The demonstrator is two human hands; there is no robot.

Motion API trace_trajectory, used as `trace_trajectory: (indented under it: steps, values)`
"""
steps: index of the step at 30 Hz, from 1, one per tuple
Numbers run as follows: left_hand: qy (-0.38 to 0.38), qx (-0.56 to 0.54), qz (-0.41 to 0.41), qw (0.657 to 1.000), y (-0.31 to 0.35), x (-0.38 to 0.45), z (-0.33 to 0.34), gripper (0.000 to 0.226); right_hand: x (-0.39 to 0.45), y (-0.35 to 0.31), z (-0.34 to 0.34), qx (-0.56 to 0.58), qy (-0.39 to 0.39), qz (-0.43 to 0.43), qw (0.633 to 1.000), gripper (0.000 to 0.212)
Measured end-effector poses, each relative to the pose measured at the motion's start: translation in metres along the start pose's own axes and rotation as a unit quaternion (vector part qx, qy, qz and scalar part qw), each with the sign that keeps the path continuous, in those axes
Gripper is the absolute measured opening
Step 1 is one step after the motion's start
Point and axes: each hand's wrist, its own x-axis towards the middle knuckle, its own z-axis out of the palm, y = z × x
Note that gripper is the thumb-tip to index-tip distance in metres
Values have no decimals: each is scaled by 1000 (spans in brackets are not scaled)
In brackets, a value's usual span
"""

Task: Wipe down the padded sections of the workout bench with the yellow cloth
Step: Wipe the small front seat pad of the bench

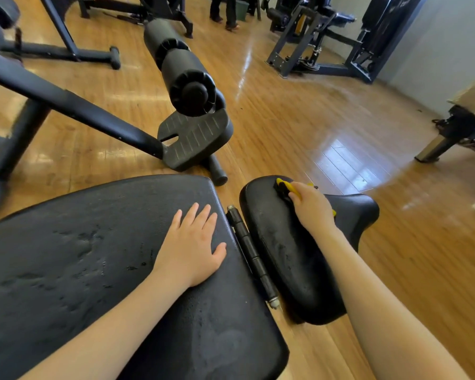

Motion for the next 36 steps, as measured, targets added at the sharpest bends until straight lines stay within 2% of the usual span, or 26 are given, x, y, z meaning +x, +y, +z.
trace_trajectory:
  steps: [2, 4, 7, 9, 12, 15, 18, 23, 25, 29, 36]
  values:
    - [3, 5, -1, 1000, 1, 0, 0, 66, -21, -8, 2, 19, -27, -35, 999, 30]
    - [-1, 8, -2, 1000, 3, 0, -1, 66, -43, -12, 3, 13, -81, -108, 991, 38]
    - [-1, 6, -1, 1000, 2, 0, -2, 66, -44, -5, -3, -13, -120, -165, 979, 41]
    - [2, 8, 1, 1000, 1, 1, -1, 66, -30, 8, -2, -20, -81, -133, 988, 39]
    - [0, 3, 1, 1000, 2, 0, -1, 66, -17, 17, -1, -28, -7, -33, 999, 37]
    - [0, 5, 3, 1000, 0, 0, -1, 65, -31, 1, 7, -16, 9, 13, 1000, 39]
    - [2, 6, 3, 1000, 1, 0, 0, 65, -71, -16, 7, -2, -3, -15, 1000, 40]
    - [-1, 5, 3, 1000, 1, 0, -1, 66, -118, -8, -9, -32, -59, -120, 991, 41]
    - [-1, 4, 5, 1000, 0, 1, -1, 66, -101, 7, -14, -28, -46, -91, 994, 40]
    - [1, 1, 7, 1000, 0, 1, 1, 66, -78, 23, -10, -12, 24, 28, 999, 38]
    - [1, 11, 6, 1000, -1, 2, 2, 65, -132, 5, 5, -4, 85, 36, 996, 35]
